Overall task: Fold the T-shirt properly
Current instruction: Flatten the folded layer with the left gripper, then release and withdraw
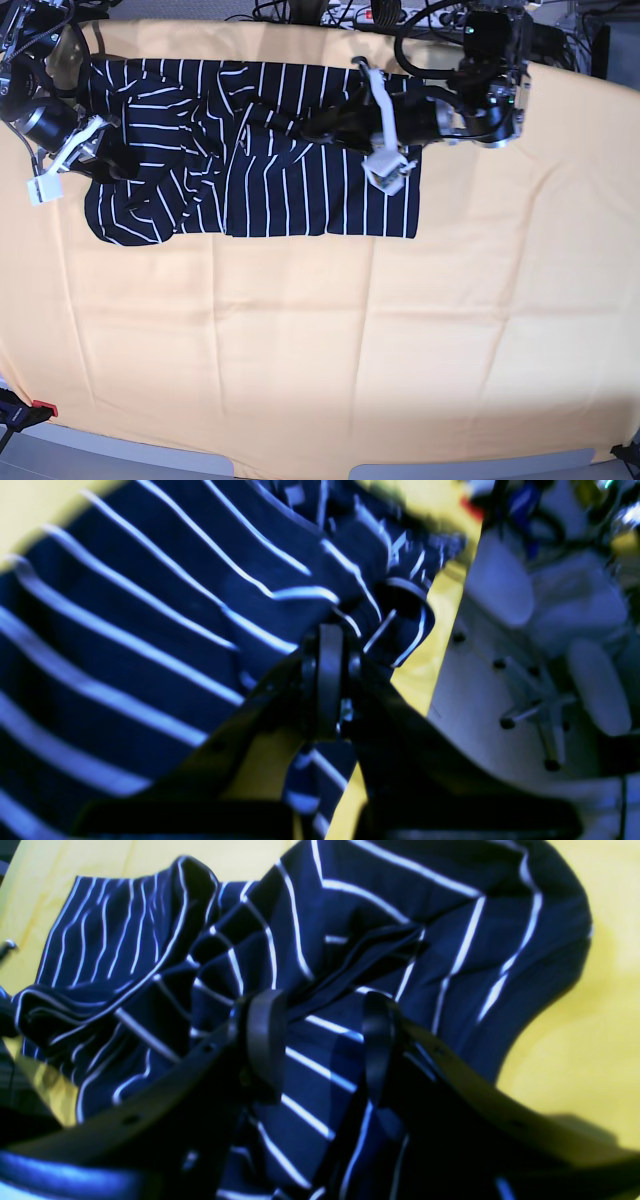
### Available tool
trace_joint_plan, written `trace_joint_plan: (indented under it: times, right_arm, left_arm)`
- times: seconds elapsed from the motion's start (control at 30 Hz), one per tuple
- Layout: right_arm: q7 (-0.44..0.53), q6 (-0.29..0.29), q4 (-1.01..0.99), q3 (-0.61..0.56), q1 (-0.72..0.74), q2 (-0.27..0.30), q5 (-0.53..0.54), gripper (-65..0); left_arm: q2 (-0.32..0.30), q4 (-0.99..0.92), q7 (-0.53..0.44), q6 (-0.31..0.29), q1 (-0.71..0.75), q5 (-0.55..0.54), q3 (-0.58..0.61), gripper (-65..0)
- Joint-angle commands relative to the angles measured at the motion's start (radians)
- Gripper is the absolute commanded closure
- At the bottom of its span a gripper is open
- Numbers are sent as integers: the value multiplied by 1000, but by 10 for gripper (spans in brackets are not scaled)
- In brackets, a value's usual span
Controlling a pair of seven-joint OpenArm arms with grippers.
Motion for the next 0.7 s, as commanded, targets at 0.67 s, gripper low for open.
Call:
trace_joint_plan:
  times: [0.67]
  right_arm:
    - [-16, 9, 17, 8, 12, 23, 24, -278]
  left_arm:
    - [14, 138, -263, 144, -35, 266, 35, 0]
